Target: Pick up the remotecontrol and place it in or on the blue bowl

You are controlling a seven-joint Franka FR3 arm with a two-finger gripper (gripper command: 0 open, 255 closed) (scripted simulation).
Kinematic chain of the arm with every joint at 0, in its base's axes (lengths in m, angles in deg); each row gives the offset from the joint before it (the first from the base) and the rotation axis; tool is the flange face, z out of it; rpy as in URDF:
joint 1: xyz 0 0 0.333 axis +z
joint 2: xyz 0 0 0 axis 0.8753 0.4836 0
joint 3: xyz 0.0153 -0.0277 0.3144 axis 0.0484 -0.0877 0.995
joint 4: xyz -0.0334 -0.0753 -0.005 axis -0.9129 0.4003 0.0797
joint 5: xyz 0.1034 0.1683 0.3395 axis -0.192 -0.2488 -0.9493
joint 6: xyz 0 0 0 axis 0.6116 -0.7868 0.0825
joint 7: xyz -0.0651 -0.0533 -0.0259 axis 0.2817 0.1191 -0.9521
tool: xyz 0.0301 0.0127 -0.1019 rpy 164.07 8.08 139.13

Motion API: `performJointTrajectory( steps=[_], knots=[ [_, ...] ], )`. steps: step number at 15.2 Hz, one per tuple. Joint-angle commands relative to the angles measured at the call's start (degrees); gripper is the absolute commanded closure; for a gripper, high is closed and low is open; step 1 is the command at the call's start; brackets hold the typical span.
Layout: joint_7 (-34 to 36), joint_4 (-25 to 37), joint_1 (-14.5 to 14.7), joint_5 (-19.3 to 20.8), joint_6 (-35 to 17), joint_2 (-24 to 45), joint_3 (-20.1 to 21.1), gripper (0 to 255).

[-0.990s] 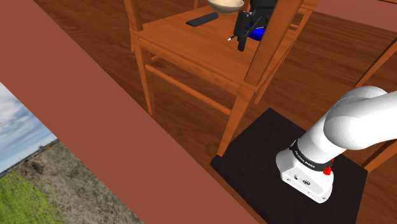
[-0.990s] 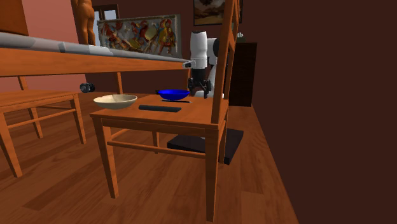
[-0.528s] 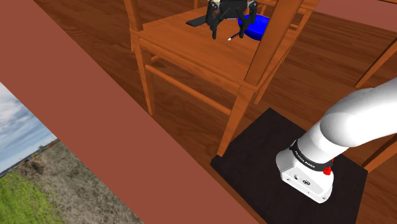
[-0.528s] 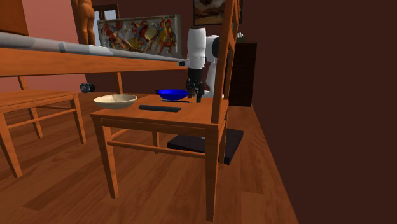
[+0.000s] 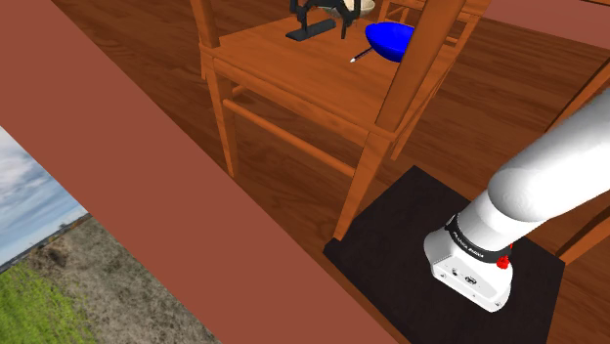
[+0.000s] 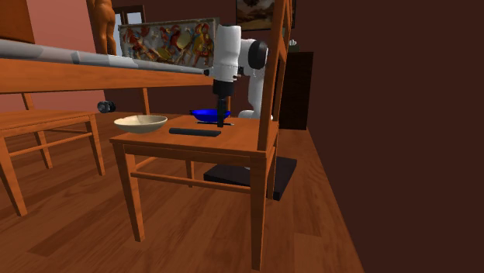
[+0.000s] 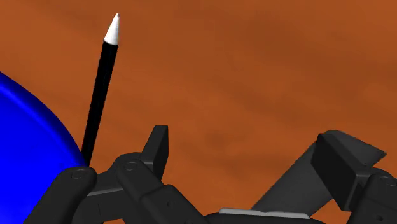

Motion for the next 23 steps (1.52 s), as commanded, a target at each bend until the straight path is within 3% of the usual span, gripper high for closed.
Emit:
performJointTrajectory(
  steps=[1, 7, 15, 23],
  knots=[
    [6.46, 5.69, -0.45, 3.18, 1.27, 4.84, 0.55, 0],
    [21.8, 22.82, 0.76, 11.52, 7.26, 17.4, -0.79, 0],
    [21.96, 15.59, -0.41, 11.09, 0.98, 16.2, -1.44, 0],
    [21.96, 15.61, -0.4, 11.09, 0.99, 16.21, -1.44, 0]
  ],
)
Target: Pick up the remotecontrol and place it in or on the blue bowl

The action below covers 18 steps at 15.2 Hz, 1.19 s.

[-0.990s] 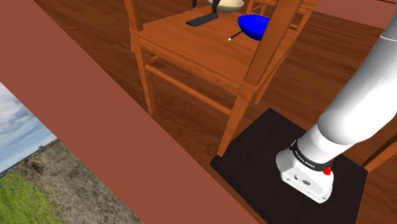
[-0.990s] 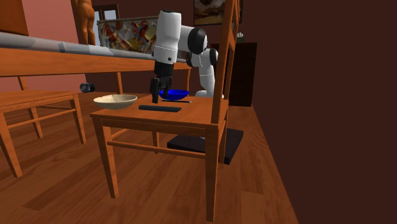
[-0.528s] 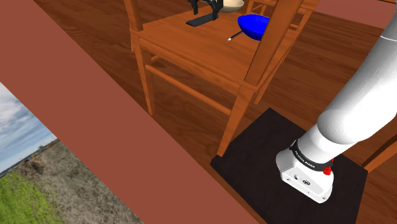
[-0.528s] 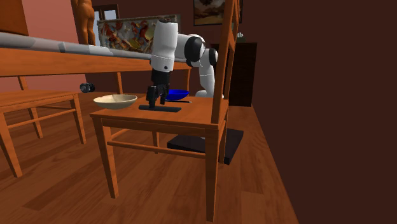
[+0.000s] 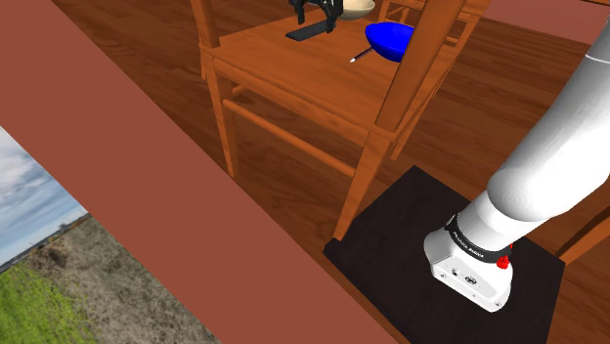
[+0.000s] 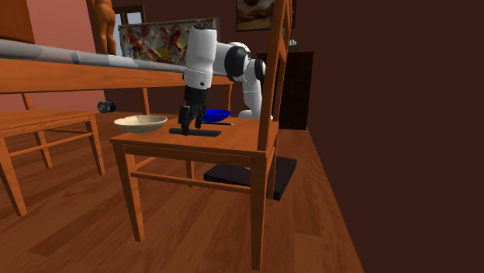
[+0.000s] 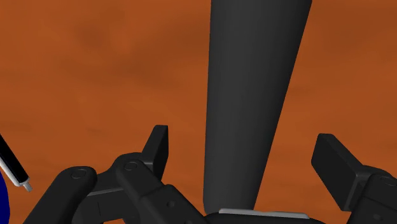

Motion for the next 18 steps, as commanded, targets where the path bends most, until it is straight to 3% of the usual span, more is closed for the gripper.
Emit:
performJointTrajectory(
  steps=[1, 10, 18],
  knots=[
    [0.0, 0.0, 0.0, 0.0, 0.0, 0.0, 0.0, 255],
    [0.0, -0.01, -0.01, 0.0, -0.01, 0.0, 0.0, 255],
    [-1.13, 7.65, 0.74, 0.35, 6.48, 1.16, 0.21, 255]
  ],
)
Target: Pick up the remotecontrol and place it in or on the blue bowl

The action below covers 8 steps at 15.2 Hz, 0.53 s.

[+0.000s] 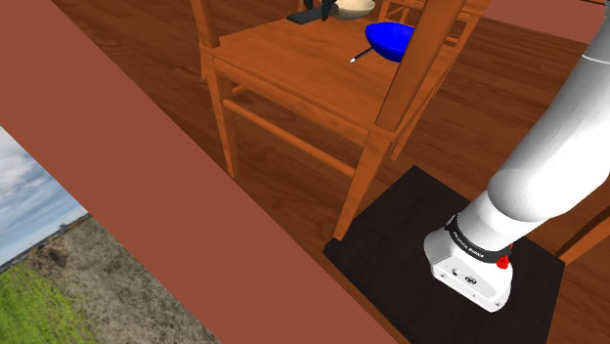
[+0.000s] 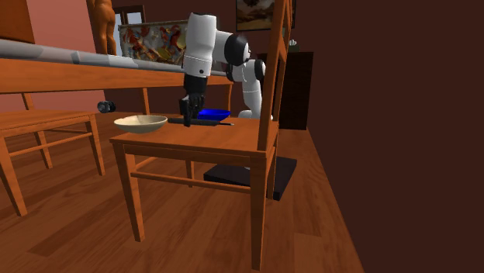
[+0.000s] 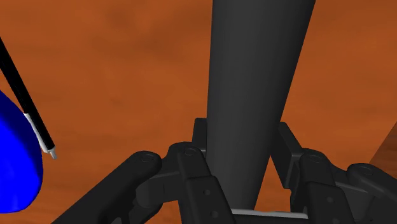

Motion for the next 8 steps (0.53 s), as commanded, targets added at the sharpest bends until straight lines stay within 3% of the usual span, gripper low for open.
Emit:
performJointTrajectory(
  steps=[1, 8],
  knots=[
    [-0.24, 2.25, 0.28, 0.21, 1.77, 0.52, 0.06, 255],
    [-1.16, 10.85, 1.52, 1.26, 8.18, 2.82, 0.24, 255]
  ],
)
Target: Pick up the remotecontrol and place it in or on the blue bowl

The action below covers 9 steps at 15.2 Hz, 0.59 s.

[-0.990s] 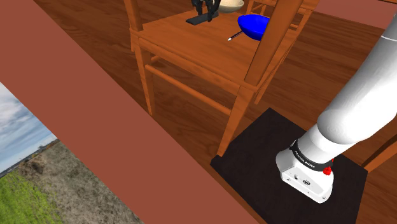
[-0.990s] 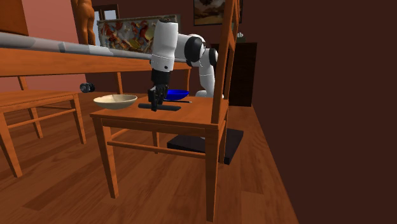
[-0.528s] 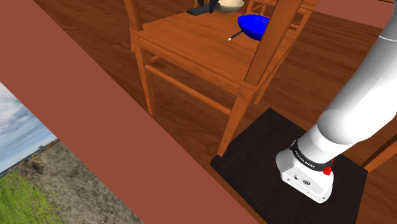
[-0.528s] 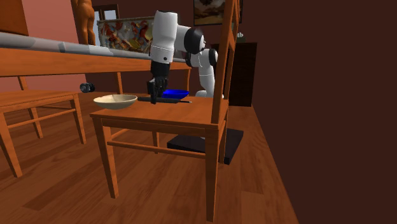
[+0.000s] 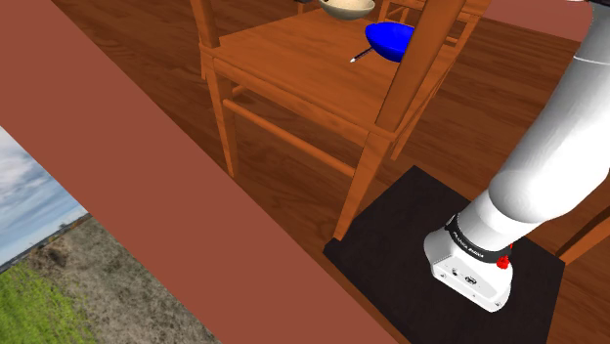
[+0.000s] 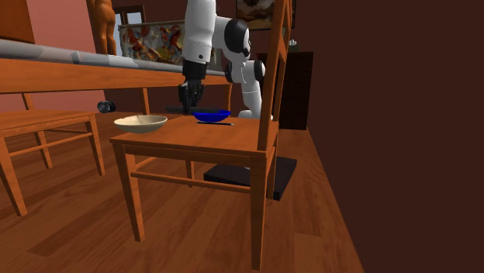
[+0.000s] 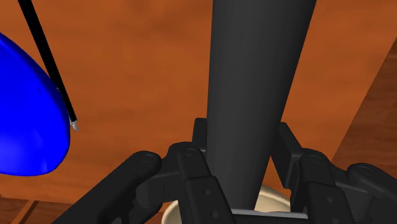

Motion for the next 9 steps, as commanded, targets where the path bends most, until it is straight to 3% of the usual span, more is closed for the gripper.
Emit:
performJointTrajectory(
  steps=[1, 7, 8, 9],
  knots=[
    [-0.33, 2.64, 0.39, 0.36, 1.93, 0.75, 0.02, 255],
    [-1.26, 12.61, 2.4, 2.2, 8.5, 4.29, 0.08, 255],
    [-1.32, 13.2, 2.54, 2.32, 8.87, 4.52, 0.06, 255],
    [-1.68, 7.58, 0.68, 0.65, 6.75, 0.66, 0.06, 255]
  ],
)
